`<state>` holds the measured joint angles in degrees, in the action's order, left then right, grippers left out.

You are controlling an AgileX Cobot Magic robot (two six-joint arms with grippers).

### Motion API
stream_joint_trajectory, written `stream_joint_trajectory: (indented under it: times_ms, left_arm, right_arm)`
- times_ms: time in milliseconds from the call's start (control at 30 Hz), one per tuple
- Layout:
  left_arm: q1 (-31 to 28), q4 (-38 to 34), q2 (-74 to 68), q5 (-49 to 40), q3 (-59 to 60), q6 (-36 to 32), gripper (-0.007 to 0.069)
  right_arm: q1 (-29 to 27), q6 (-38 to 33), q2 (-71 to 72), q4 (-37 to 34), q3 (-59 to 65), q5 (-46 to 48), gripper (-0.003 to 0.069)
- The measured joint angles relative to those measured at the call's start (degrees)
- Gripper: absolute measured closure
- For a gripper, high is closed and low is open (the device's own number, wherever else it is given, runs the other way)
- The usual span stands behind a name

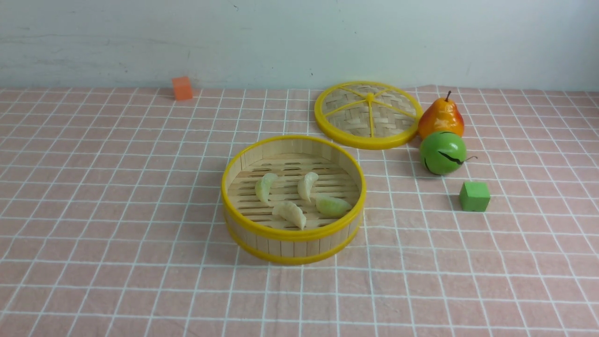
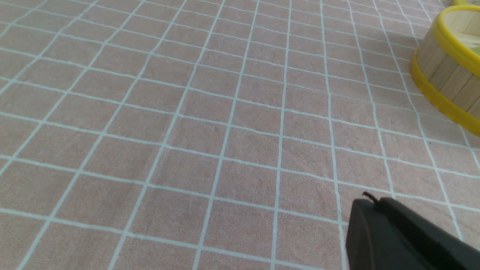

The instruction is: Put the dumplings into the steamer on the table with the pink tablecloth.

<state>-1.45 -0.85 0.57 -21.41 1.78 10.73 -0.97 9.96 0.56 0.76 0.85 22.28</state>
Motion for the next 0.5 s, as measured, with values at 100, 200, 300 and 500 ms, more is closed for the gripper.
stream_joint_trajectory:
  times_ms: [100, 200, 300, 500]
  left_arm:
    - [0.00, 0.00, 0.00, 0.00, 0.00, -0.13, 0.0638]
    - [0.00, 0.00, 0.00, 0.00, 0.00, -0.17, 0.0638]
    - [0.00, 0.00, 0.00, 0.00, 0.00, -0.17, 0.0638]
    - [0.00, 0.00, 0.00, 0.05, 0.00, -0.17, 0.0638]
  right_arm:
    - [0.00, 0.00, 0.00, 0.00, 0.00, 0.05, 0.0626]
    - [0.00, 0.00, 0.00, 0.00, 0.00, 0.05, 0.0626]
    - [0.00, 0.00, 0.00, 0.00, 0.00, 0.05, 0.0622]
    - [0.00, 0.00, 0.00, 0.00, 0.00, 0.05, 0.0613]
